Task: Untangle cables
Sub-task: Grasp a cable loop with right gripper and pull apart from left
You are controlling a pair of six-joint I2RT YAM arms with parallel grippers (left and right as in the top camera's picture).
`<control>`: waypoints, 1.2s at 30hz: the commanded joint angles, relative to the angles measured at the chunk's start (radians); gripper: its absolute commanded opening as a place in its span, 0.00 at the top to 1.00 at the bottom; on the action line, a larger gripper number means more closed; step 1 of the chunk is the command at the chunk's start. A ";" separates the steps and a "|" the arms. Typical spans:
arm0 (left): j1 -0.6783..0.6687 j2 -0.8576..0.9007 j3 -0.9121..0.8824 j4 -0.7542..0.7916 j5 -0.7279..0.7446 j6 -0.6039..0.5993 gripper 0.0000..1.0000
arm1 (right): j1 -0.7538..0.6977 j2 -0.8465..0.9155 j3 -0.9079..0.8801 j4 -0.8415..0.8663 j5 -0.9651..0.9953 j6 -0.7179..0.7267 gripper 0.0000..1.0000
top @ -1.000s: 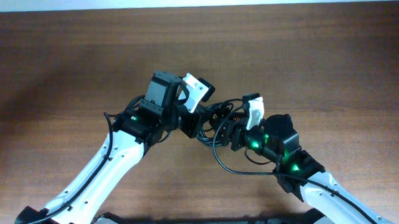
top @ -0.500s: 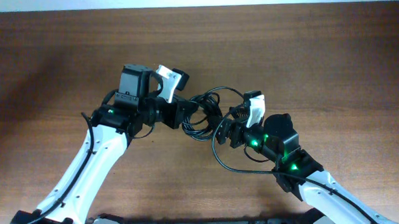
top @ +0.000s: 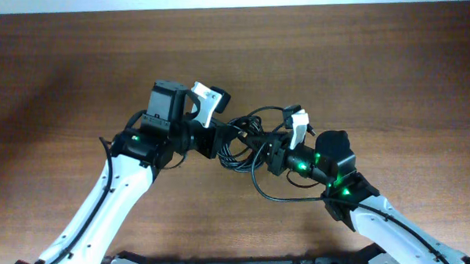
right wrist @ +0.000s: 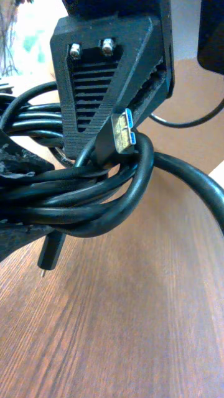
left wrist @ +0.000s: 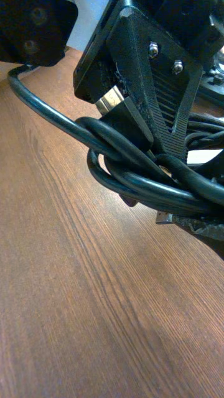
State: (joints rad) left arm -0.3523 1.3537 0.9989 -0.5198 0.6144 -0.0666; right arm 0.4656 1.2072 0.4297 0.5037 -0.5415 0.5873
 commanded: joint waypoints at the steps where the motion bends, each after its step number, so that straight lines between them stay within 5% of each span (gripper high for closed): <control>1: 0.023 0.021 0.017 0.029 -0.175 -0.065 1.00 | 0.044 -0.033 0.006 0.159 -0.436 -0.052 0.96; 4: 0.023 0.021 0.017 0.036 -0.230 -0.113 1.00 | 0.044 -0.033 0.006 0.264 -0.556 -0.052 0.96; 8: 0.023 0.033 0.017 0.068 -0.690 -0.496 1.00 | 0.045 -0.033 0.006 0.294 -0.592 -0.052 0.96; 13: 0.019 0.132 0.017 0.047 -0.656 -0.458 1.00 | 0.040 -0.033 0.006 0.321 -0.573 -0.059 0.96; 16: 0.019 0.177 0.018 0.039 -0.590 -0.225 1.00 | -0.043 -0.033 0.006 0.295 -0.569 -0.059 0.96; 17: 0.022 0.165 0.018 0.037 -0.580 -0.203 0.91 | -0.063 -0.033 0.006 0.292 -0.570 -0.058 0.96; 19: 0.050 0.092 0.018 0.024 -0.499 -0.204 0.37 | -0.081 -0.033 0.006 0.293 -0.569 -0.059 0.96; 21: 0.085 0.010 0.018 -0.023 -0.379 -0.209 0.27 | -0.081 -0.033 0.006 0.293 -0.569 -0.059 0.95; 24: 0.087 0.011 0.017 -0.130 -0.329 -0.209 0.30 | -0.081 -0.033 0.006 0.293 -0.569 -0.059 0.95; 25: 0.087 0.021 0.017 -0.148 -0.298 -0.208 0.46 | -0.081 -0.033 0.006 0.293 -0.569 -0.059 0.95; 26: 0.087 0.031 0.016 -0.151 -0.263 -0.208 0.53 | -0.081 -0.033 0.006 0.293 -0.569 -0.059 0.95; 29: 0.087 0.032 0.016 -0.148 -0.108 -0.079 0.38 | -0.081 -0.033 0.006 0.293 -0.565 -0.059 0.95; 32: 0.087 0.032 0.016 -0.167 -0.087 -0.036 0.38 | -0.081 -0.033 0.006 0.293 -0.523 -0.058 0.95; 34: 0.086 0.037 0.015 -0.171 -0.087 -0.037 0.57 | -0.081 -0.033 0.006 0.293 -0.519 -0.056 0.95; 36: 0.086 0.040 0.015 -0.170 -0.087 -0.037 0.95 | -0.081 -0.033 0.006 0.293 -0.519 -0.056 0.95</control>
State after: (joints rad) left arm -0.2939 1.3655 1.0248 -0.6983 0.6342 -0.1108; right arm 0.3691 1.2217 0.4103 0.7704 -0.9398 0.5419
